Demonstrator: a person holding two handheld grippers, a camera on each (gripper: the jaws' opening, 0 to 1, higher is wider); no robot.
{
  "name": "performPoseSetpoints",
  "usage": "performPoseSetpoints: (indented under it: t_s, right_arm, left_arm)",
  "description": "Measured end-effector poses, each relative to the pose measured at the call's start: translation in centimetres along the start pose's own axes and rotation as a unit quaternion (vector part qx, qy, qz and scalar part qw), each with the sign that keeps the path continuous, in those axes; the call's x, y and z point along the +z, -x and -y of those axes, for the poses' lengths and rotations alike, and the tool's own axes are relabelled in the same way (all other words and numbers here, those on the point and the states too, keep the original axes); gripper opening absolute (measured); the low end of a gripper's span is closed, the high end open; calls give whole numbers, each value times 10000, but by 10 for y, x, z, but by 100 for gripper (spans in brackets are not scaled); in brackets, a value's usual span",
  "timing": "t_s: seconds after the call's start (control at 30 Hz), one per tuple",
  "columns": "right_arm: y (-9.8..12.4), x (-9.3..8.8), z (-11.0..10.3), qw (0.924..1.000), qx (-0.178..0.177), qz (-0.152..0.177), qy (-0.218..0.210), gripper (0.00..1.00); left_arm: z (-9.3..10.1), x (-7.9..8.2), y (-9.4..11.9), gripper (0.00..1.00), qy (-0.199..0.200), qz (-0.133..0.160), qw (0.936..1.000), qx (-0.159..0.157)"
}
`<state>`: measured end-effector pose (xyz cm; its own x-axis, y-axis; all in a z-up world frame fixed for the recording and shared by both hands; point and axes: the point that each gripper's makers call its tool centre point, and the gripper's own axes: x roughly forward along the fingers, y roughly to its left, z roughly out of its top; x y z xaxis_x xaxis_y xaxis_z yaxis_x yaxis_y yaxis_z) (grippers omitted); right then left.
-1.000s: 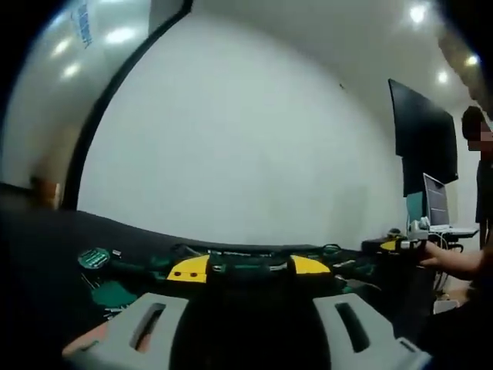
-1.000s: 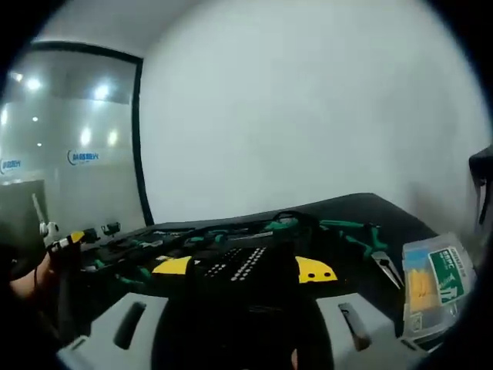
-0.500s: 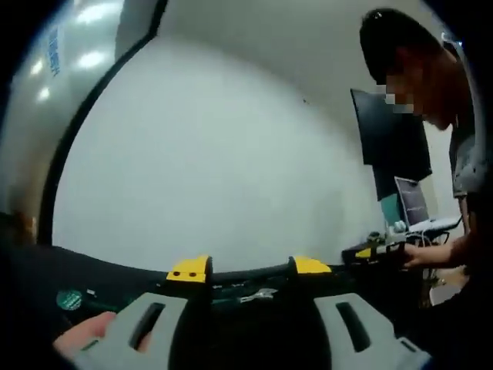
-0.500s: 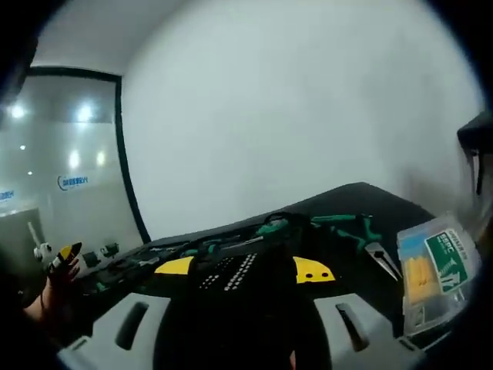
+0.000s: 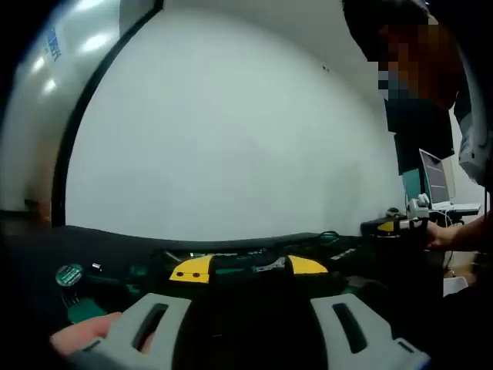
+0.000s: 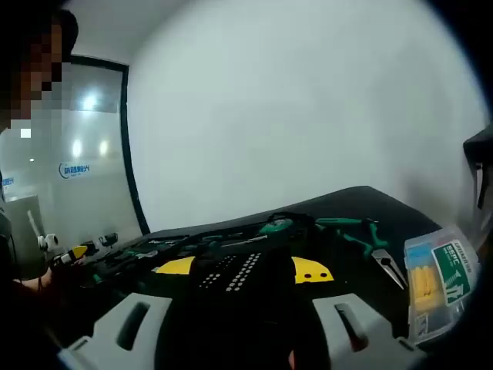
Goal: Pick up the tools and put them into their designated positions in the toolbox.
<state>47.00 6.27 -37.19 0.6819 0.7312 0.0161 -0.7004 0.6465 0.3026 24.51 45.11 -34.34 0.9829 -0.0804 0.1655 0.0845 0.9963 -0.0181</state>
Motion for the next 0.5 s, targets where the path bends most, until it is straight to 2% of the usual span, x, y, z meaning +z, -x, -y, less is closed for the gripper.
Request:
performPoseSetpoints:
  t_s: [0.1, 0.2, 0.3, 0.37, 0.4, 0.43, 0.47, 0.5]
  right_arm:
    - [3, 4, 0, 9999, -48, 121, 21, 43]
    - [8, 13, 0, 9993, -108, 343, 77, 43]
    - [8, 13, 1, 9994, -107, 336, 22, 43]
    - [11, 12, 1, 9993, -173, 342, -33, 43]
    - [13, 9, 3, 9992, -274, 295, 52, 43]
    - [14, 6, 5, 9987, -359, 201, 312, 43]
    - [14, 4, 4, 9981, -372, 154, 456, 43]
    - [13, 8, 0, 9977, -347, 242, 524, 43]
  left_arm:
    - [2, 13, 3, 32, -338, 390, 9987, 21]
    - [-7, 9, 2, 32, -190, 259, 9992, 217]
    - [-13, 2, -1, 30, -124, 69, 9994, 317]
    - [-18, -1, 0, 30, -99, -21, 9986, 526]
    - [-21, -3, 1, 28, -109, -82, 9973, 724]
    - [-22, -3, 1, 25, -129, -97, 9968, 783]
    - [-20, -4, 0, 24, -160, -98, 9968, 776]
    - [-18, -4, -1, 24, -187, -95, 9970, 743]
